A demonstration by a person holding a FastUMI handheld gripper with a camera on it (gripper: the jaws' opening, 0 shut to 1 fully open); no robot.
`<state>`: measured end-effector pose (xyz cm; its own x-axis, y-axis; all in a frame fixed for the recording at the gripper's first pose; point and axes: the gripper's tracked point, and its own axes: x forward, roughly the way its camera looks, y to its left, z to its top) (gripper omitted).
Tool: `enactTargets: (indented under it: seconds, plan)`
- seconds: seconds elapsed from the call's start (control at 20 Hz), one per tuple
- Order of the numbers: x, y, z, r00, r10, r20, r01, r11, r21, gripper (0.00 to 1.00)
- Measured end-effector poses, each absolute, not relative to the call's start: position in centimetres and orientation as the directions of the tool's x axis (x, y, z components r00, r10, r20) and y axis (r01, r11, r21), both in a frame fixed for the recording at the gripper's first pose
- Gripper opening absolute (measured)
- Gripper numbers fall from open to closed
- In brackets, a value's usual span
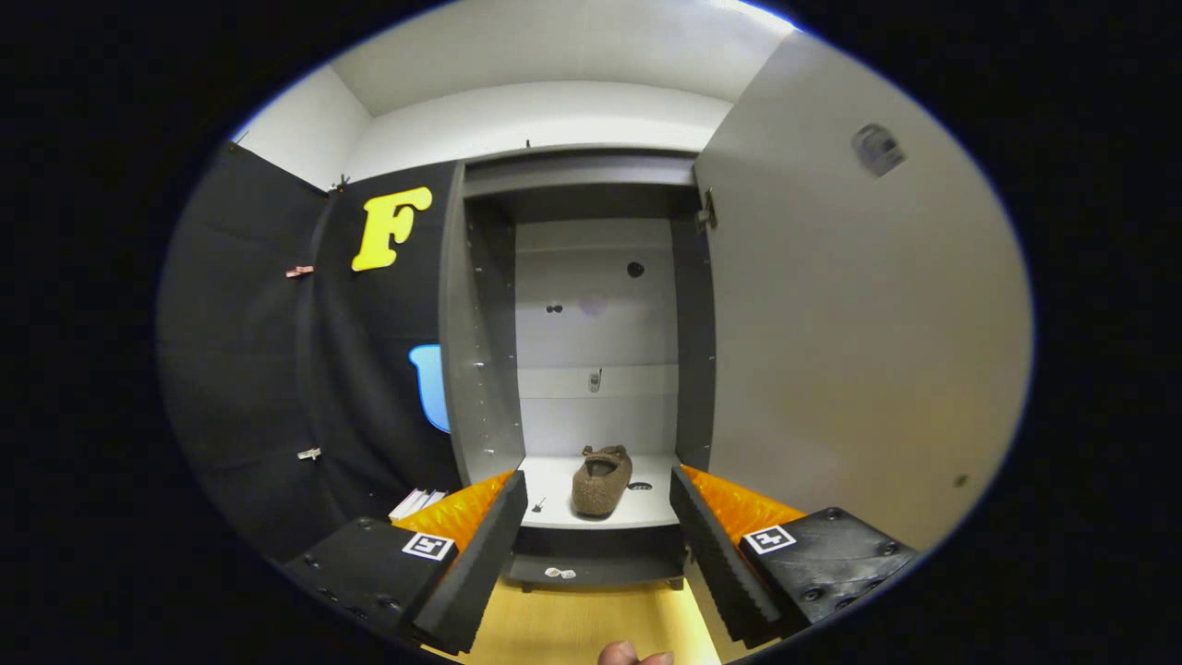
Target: Open the shoe cabinet door, grab the shoes and put them into the shoe cabinet, then close the shoe cabinet door.
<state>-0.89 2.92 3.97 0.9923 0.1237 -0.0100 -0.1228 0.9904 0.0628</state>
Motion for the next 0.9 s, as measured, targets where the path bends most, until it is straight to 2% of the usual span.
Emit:
enactTargets:
  seconds: [0.25,0.4,0.75,0.9]
  plan:
    - [-9.2,-1.0,3.7,0.989,0.144,-0.04,-0.143,0.989,0.023,0.98]
    - [-12.4,-5.5,4.3,0.994,0.11,-0.028,-0.109,0.994,0.022,0.98]
    - [-14.5,-15.1,5.7,1.0,0.003,-0.001,-0.003,0.998,0.064,0.97]
    - [-13.8,-21.9,5.5,0.995,-0.098,-0.003,0.098,0.989,0.11,0.97]
